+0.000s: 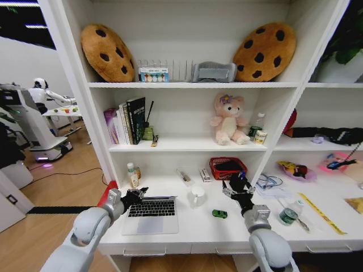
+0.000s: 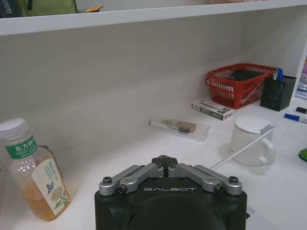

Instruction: Organize the objects on the table.

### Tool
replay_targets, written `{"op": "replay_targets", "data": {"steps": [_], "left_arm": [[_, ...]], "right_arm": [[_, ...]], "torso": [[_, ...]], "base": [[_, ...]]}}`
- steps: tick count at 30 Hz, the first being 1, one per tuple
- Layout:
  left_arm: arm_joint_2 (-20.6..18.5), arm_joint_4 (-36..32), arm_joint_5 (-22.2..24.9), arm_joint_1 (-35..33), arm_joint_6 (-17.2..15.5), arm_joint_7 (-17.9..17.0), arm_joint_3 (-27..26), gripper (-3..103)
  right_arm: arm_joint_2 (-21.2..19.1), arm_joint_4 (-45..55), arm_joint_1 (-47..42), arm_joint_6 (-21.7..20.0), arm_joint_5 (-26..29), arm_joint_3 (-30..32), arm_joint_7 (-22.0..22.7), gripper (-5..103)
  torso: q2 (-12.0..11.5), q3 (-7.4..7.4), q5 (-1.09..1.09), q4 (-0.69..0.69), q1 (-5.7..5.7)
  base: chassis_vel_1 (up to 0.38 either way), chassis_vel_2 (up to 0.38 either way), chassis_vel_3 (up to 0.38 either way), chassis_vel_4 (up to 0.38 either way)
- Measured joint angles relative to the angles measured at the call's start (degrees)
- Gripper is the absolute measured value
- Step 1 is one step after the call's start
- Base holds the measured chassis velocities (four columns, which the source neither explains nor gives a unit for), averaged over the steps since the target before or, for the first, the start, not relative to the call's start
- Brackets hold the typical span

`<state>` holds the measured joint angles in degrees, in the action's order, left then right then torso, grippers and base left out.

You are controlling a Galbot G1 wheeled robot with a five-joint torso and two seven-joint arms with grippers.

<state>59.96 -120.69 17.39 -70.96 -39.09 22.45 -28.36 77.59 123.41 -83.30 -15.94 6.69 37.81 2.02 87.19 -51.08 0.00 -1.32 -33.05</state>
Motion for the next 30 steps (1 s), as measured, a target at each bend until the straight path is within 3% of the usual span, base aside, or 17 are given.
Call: {"op": "replay_targets", "data": {"steps": [2,5,11,15,17,18,21,22,24,30], "left_arm": [[-0.4,-0.2,-0.2,-0.2,0.0,0.6,0.0,0],[-1.4,-1.0,-2.9,-1.4,0.2,4.4,-0.4,0],[-1.8,-1.5,-5.0,-2.8,0.8,7.2,-0.4,0],[-2.4,-1.9,-7.4,-3.9,1.8,10.8,-0.6,0],[-3.0,-2.0,-9.3,-4.3,3.2,15.4,-1.2,0],[-3.0,-2.0,-9.3,-4.3,3.2,15.4,-1.2,0],[-3.8,-0.6,-11.5,-3.9,7.1,20.4,-1.7,0],[-3.8,-0.6,-11.5,-3.9,7.1,20.4,-1.7,0],[-4.2,0.6,-14.5,-3.7,10.6,24.2,-1.7,0],[-3.7,2.1,-18.6,-4.2,14.7,26.3,-0.2,0]], "right_arm": [[0.0,-0.1,0.2,0.0,0.0,0.0,0.0,100],[0.0,-0.7,0.6,0.1,-0.3,-0.4,0.0,100],[-0.2,-0.9,1.0,0.2,-0.5,-0.9,0.1,100],[-0.4,-1.2,1.2,0.2,-0.5,-0.7,0.1,100],[-0.4,-1.3,1.0,0.2,-0.5,-0.7,0.2,100],[-0.4,-1.3,1.0,0.2,-0.5,-0.7,0.2,100],[-0.1,-1.3,0.8,0.4,-0.4,-0.8,0.5,100],[-0.1,-1.3,0.8,0.4,-0.4,-0.8,0.5,100],[-0.2,-1.2,0.9,0.3,-0.3,-0.8,0.6,100],[-0.5,-1.2,1.0,0.0,-0.1,-0.7,0.6,100]], "torso": [[0.0,0.0,0.0,0.0,0.0],[0.0,0.0,0.0,0.01,0.0],[0.0,0.0,0.0,0.01,0.0],[0.0,0.0,0.0,0.01,0.0],[0.0,0.0,0.0,0.01,0.0],[0.0,0.0,0.0,0.01,0.0],[0.0,0.0,0.0,0.0,0.0],[0.0,0.0,0.0,0.0,0.0],[0.0,0.0,0.0,0.01,0.0],[0.0,0.0,0.0,0.0,0.0]], "base": [[0.0,0.0,0.0,0.0],[0.0,0.0,0.0,0.0],[0.0,0.0,0.0,0.0],[0.0,0.0,0.0,0.0],[0.0,0.0,0.0,0.0],[0.0,0.0,0.0,0.0],[0.0,0.0,0.0,0.0],[0.0,0.0,0.0,0.0],[0.0,0.0,0.0,0.0],[0.0,0.0,0.0,0.0]]}}
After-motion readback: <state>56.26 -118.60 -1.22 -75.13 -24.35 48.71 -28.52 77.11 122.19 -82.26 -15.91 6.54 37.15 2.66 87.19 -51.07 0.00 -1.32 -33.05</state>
